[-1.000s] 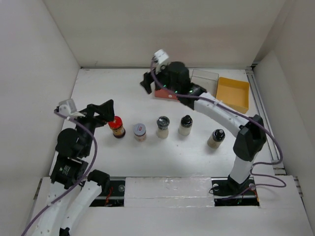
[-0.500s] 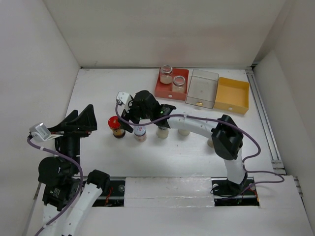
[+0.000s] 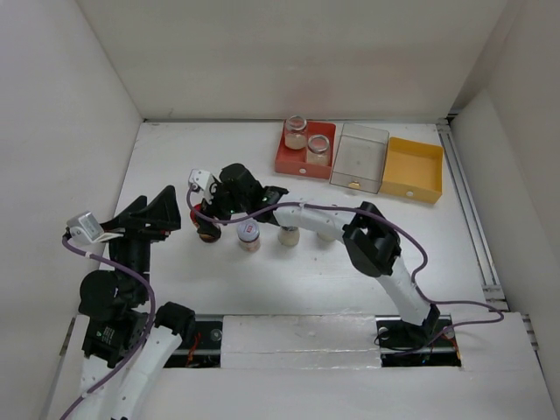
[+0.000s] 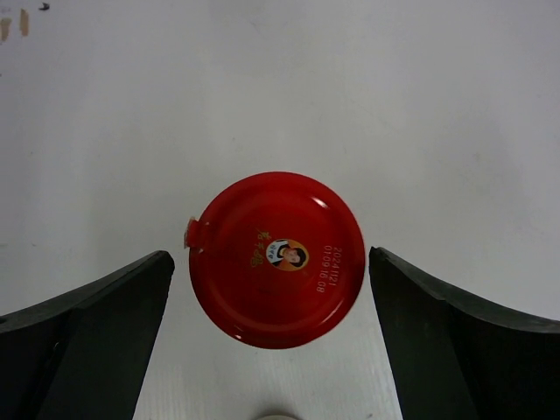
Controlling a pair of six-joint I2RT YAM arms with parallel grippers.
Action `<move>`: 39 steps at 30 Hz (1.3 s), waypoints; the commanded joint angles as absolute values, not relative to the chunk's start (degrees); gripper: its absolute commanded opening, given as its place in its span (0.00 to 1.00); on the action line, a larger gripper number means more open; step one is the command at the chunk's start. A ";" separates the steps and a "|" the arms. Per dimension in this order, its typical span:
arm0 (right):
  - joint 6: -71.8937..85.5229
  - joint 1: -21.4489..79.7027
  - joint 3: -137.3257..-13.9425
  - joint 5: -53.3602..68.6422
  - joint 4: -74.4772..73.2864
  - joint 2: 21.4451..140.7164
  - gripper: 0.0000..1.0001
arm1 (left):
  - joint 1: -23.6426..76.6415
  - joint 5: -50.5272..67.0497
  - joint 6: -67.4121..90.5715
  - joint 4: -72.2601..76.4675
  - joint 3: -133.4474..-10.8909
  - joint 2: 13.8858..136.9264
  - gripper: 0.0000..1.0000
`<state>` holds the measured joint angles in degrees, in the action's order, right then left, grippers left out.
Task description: Organize the condiment bottles
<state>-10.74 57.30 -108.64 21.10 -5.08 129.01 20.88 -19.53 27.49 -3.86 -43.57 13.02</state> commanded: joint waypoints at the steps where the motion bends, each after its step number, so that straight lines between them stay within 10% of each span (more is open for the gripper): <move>1: -11.16 57.92 -112.06 26.01 -4.49 129.55 0.99 | 20.83 -18.90 26.37 -0.53 -43.15 13.36 0.98; 7: -8.44 57.92 -110.13 23.13 2.72 130.86 0.95 | 20.83 -18.90 26.37 0.00 -42.63 12.83 0.98; 13: -1.86 57.92 -106.00 22.32 16.75 128.25 0.59 | 20.83 -18.37 26.37 0.00 -42.63 12.83 0.98; 39: 7.73 13.82 -88.95 13.55 23.38 100.20 0.53 | 20.83 -12.74 25.84 1.14 -42.10 15.73 0.98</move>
<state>6.13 15.22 -88.60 14.46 18.76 100.57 20.88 -14.13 26.70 -2.33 -42.59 14.61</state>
